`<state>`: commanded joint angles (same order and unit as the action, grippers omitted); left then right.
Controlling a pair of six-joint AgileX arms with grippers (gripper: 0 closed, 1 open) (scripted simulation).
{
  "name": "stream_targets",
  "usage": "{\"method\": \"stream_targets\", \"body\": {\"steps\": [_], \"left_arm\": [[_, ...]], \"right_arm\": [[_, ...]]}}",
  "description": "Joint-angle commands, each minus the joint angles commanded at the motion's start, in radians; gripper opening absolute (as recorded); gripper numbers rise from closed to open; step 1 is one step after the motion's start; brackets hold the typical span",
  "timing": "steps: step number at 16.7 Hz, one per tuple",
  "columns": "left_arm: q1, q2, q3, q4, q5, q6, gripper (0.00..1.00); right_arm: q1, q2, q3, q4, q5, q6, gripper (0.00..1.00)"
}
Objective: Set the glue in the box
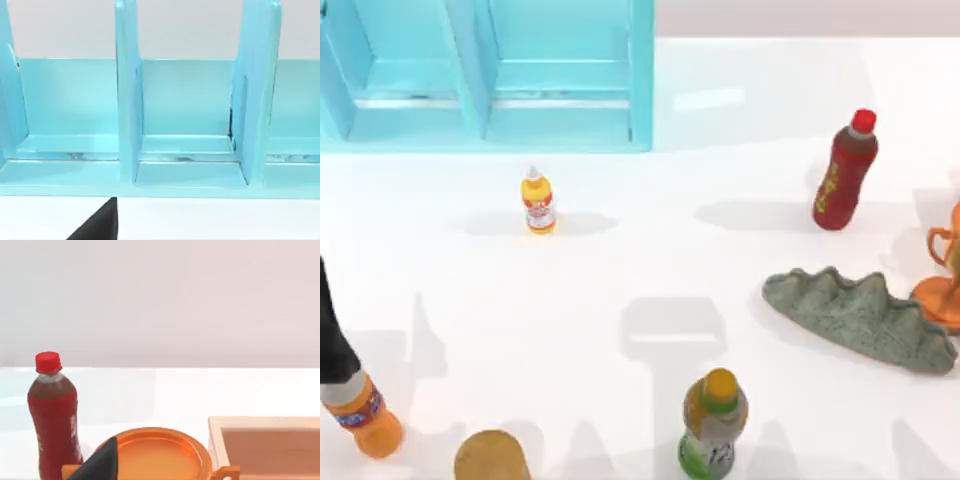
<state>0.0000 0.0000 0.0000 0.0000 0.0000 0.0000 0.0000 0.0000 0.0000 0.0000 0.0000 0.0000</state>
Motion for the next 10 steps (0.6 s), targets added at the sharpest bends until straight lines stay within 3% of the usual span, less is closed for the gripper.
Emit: {"method": "stream_targets", "body": {"steps": [5,10], "left_arm": [[0.000,0.000,0.000,0.000,0.000,0.000,1.00],[0.000,0.000,0.000,0.000,0.000,0.000,1.00]], "right_arm": [[-0.046,0.016,0.013,-0.001,0.010,0.009,1.00],[-0.316,0.113,0.095,-0.001,0.072,0.057,1.00]]}}
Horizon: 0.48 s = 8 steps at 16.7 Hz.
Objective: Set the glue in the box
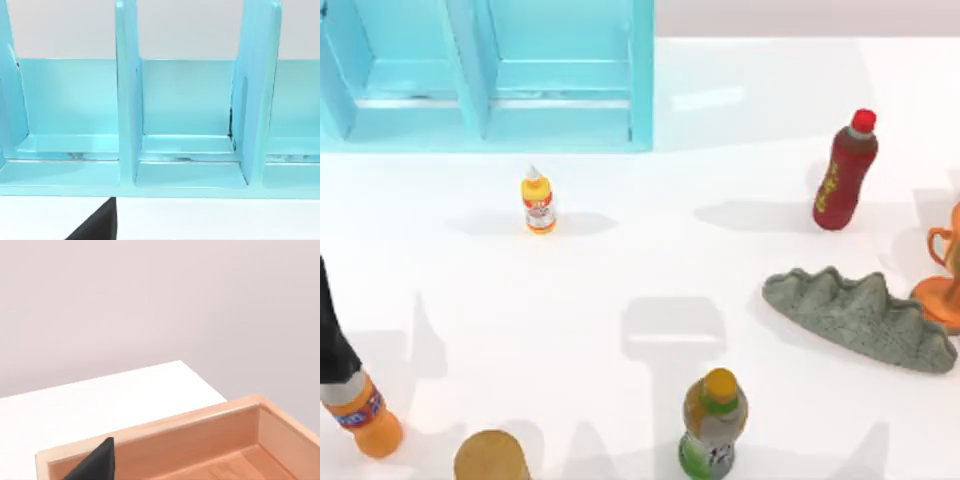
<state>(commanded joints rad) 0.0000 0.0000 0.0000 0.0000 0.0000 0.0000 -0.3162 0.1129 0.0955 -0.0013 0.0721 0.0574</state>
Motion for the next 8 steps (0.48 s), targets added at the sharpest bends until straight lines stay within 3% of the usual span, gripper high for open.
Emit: {"method": "stream_targets", "body": {"steps": [4,8], "left_arm": [[0.000,0.000,0.000,0.000,0.000,0.000,1.00],[0.000,0.000,0.000,0.000,0.000,0.000,1.00]], "right_arm": [[-0.367,0.138,0.114,0.002,0.083,0.057,1.00],[-0.835,0.323,0.263,0.009,0.188,0.121,1.00]]}}
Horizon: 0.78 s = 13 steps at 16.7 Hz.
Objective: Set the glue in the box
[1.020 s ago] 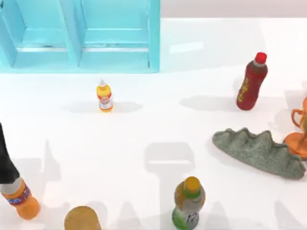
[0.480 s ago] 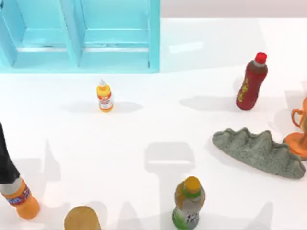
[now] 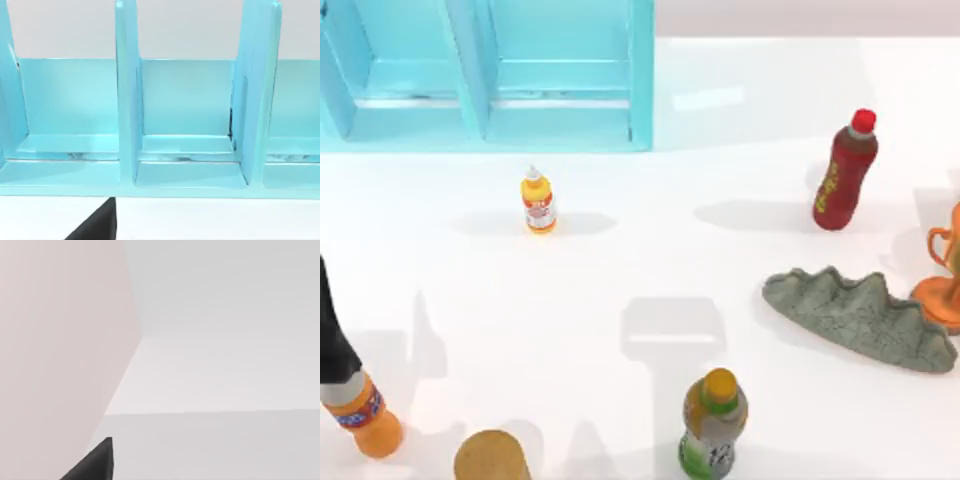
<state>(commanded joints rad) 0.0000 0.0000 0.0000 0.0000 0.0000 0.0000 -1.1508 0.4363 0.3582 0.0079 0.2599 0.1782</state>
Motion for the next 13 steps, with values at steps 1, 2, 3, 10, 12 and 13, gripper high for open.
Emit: {"method": "stream_targets", "body": {"steps": [1,2,3,10,12,13], "left_arm": [[0.000,0.000,0.000,0.000,0.000,0.000,1.00],[0.000,0.000,0.000,0.000,0.000,0.000,1.00],[0.000,0.000,0.000,0.000,0.000,0.000,1.00],[0.000,0.000,0.000,0.000,0.000,0.000,1.00],[0.000,0.000,0.000,0.000,0.000,0.000,1.00],[0.000,0.000,0.000,0.000,0.000,0.000,1.00]], "right_arm": [[-0.128,0.052,0.042,0.003,0.029,0.016,1.00],[-0.264,0.109,0.086,0.006,0.059,0.033,1.00],[-0.400,0.166,0.131,0.009,0.090,0.049,1.00],[-1.441,0.618,0.480,0.046,0.321,0.162,1.00],[-1.749,0.755,0.585,0.062,0.387,0.193,1.00],[-1.903,0.824,0.637,0.071,0.419,0.207,1.00]]}}
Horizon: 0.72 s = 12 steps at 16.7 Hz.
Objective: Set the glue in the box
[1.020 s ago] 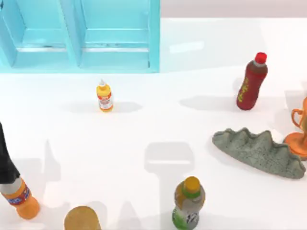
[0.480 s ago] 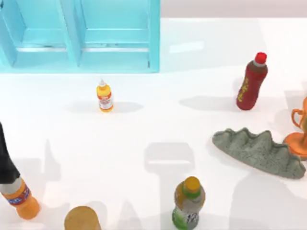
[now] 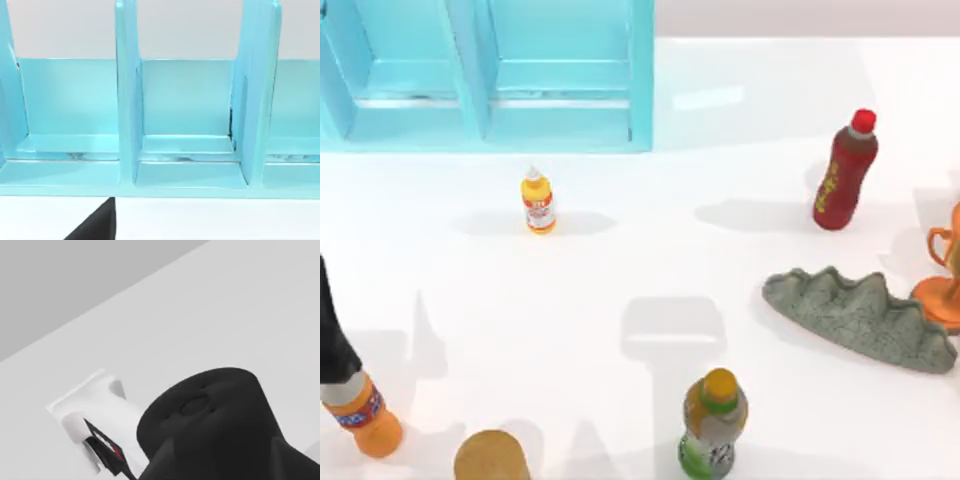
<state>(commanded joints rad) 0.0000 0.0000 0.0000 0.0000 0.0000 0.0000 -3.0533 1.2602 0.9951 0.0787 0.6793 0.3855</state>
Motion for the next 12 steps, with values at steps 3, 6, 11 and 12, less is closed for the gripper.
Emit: {"method": "stream_targets", "body": {"steps": [3,6,11,12], "left_arm": [[0.000,0.000,0.000,0.000,0.000,0.000,1.00],[0.000,0.000,0.000,0.000,0.000,0.000,1.00],[0.000,0.000,0.000,0.000,0.000,0.000,1.00],[0.000,0.000,0.000,0.000,0.000,0.000,1.00]], "right_arm": [[-0.452,0.206,0.153,0.029,0.093,0.043,1.00],[-0.880,0.409,0.295,0.059,0.176,0.082,1.00],[-1.497,0.727,0.488,0.108,0.287,0.136,1.00],[-1.601,0.787,0.518,0.116,0.305,0.145,1.00]]}}
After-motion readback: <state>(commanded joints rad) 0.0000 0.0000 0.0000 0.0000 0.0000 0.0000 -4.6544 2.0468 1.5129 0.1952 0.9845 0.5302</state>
